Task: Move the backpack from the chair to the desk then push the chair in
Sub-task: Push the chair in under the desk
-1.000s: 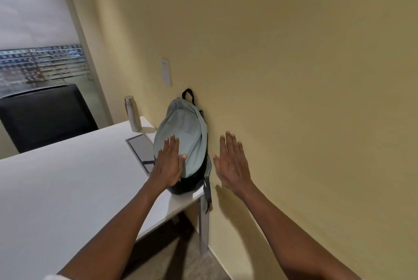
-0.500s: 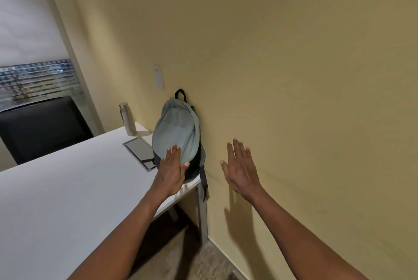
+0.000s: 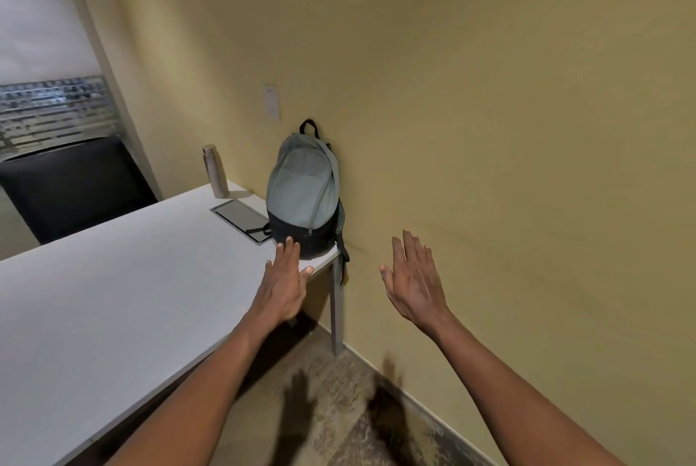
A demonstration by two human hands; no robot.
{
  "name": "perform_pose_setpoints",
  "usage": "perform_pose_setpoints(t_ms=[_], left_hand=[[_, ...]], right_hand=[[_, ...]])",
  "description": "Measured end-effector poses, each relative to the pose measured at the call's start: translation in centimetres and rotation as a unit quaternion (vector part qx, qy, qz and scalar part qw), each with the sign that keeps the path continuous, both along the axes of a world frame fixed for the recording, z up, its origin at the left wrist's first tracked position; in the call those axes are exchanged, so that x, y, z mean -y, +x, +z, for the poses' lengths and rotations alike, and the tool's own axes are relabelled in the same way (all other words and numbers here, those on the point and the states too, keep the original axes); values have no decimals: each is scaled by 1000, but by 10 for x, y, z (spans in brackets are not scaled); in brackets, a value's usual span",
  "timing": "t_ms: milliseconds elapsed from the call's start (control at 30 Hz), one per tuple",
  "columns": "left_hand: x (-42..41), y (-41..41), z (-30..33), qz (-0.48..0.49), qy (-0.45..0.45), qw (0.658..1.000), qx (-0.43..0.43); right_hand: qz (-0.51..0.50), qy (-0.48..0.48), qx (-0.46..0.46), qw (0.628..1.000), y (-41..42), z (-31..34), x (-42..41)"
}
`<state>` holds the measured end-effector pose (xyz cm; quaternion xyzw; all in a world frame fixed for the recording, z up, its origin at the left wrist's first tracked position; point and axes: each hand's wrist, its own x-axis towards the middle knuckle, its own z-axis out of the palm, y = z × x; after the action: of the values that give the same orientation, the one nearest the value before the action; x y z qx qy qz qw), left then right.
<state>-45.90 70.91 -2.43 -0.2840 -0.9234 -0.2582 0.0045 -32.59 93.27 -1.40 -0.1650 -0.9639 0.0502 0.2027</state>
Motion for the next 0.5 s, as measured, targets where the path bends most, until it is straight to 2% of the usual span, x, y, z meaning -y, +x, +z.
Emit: perform_pose_setpoints(t_ms=[167,500], left_hand=[[9,35,3,-7,26,1000,2],[50,95,2,18,7,1000,-7]], right_hand=[[0,7,-1,1000,35,9,10],[12,-32,12,999,87,-3,21]])
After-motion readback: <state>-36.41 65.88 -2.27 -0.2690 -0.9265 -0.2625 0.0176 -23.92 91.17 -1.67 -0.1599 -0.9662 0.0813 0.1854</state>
